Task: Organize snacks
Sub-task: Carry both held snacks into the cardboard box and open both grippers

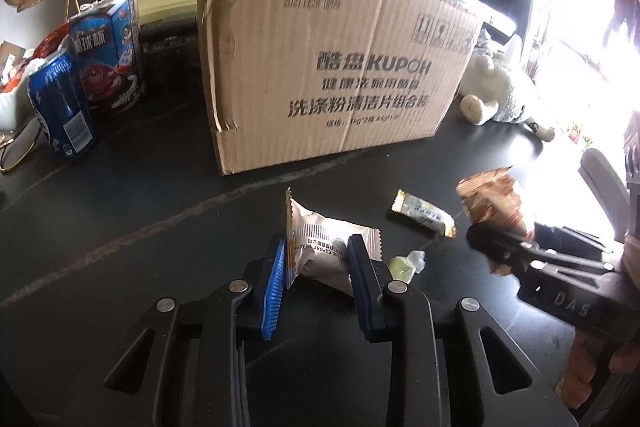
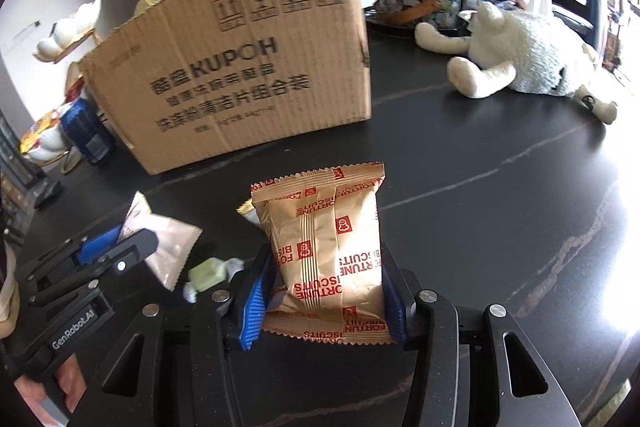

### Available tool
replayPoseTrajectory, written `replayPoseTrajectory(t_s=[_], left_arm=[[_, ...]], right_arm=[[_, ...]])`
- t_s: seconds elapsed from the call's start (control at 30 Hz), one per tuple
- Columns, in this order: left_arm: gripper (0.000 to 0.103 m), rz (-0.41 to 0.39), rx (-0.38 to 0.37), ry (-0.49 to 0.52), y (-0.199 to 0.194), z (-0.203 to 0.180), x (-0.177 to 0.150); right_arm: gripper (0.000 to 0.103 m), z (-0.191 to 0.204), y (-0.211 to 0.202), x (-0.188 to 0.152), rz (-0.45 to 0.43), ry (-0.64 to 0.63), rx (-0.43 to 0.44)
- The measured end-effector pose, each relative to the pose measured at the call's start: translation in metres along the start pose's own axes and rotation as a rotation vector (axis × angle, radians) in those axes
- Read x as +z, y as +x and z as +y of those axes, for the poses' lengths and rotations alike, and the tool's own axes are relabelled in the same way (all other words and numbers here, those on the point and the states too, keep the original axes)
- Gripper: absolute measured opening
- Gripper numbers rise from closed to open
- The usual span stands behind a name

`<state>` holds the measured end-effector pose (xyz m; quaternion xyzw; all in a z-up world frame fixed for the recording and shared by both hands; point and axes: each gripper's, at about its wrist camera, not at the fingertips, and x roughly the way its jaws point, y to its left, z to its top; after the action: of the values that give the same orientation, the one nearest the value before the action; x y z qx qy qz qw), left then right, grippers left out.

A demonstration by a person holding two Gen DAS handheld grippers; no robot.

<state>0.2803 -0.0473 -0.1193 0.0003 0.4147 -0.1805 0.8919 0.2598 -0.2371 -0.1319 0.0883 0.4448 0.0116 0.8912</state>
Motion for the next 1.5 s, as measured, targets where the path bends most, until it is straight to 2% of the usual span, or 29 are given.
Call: replayPoseTrajectory(t_s=[0.23, 0.5, 0.57, 0.83, 1.17, 1.5], left_arm=[[0.031, -0.041, 0.003, 0.021, -0.019, -0.011, 0.004], [0.030, -0.107, 0.020, 0.034, -0.048, -0.021, 0.015], [0.030, -0.128, 0.026, 0.035, -0.057, -0.022, 0.019], [0.030, -0.176, 0.067, 0.039, -0.087, -0.025, 0.034], [0.030, -0.246, 0.090, 0.051, -0.121, -0.026, 0.064], [0.030, -0.289, 0.112, 0.068, -0.139, -0.030, 0.101]], right_arm=[[0.050, 0.006, -0.008, 0.000, -0.009, -0.019, 0.058], [0.050, 0.015, -0.027, 0.006, -0.057, -0.056, 0.102], [0.050, 0.015, -0.031, 0.008, -0.059, -0.051, 0.134], [0.050, 0.022, -0.046, 0.022, -0.089, -0.059, 0.165], [0.050, 0.032, -0.082, 0.058, -0.146, -0.087, 0.189], [0.050, 0.037, -0.107, 0.106, -0.194, -0.124, 0.168]])
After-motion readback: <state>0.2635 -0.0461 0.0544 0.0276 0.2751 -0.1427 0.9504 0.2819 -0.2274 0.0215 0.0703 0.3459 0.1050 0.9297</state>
